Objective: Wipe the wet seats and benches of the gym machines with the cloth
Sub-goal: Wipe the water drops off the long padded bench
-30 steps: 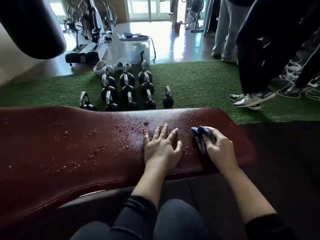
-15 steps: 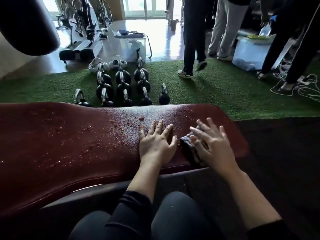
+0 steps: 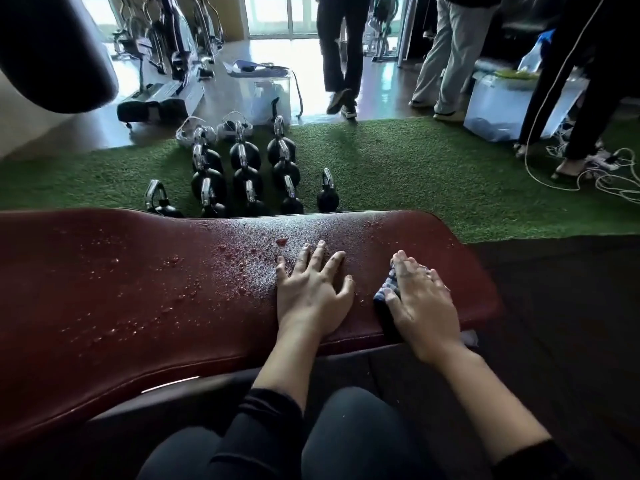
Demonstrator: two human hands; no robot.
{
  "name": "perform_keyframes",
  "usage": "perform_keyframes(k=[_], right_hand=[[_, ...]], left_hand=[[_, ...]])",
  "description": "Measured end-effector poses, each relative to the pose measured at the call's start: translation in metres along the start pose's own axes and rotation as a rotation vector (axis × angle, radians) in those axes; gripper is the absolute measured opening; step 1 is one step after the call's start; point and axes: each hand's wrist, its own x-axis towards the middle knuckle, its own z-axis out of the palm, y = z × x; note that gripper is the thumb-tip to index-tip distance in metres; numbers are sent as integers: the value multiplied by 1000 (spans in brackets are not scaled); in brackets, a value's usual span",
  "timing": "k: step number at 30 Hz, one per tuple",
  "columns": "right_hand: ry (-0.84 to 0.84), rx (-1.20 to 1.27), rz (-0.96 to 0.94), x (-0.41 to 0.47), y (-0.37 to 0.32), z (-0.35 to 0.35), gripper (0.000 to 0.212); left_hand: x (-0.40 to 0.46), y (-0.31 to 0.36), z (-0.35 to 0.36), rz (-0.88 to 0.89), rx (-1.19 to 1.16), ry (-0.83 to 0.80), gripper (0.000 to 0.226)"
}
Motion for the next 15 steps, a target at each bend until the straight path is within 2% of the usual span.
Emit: perform_keyframes(k=[4,12,15], right_hand=[[61,82,53,2,16,3,79],[108,-85,20,-4,23,9,65],[142,-82,59,-1,21,11,59]], left_hand=[[0,0,-1,-1,7,-11,57],[6,11,-7,-47,34,-88,57],[15,27,-8,25,47,-63,61]])
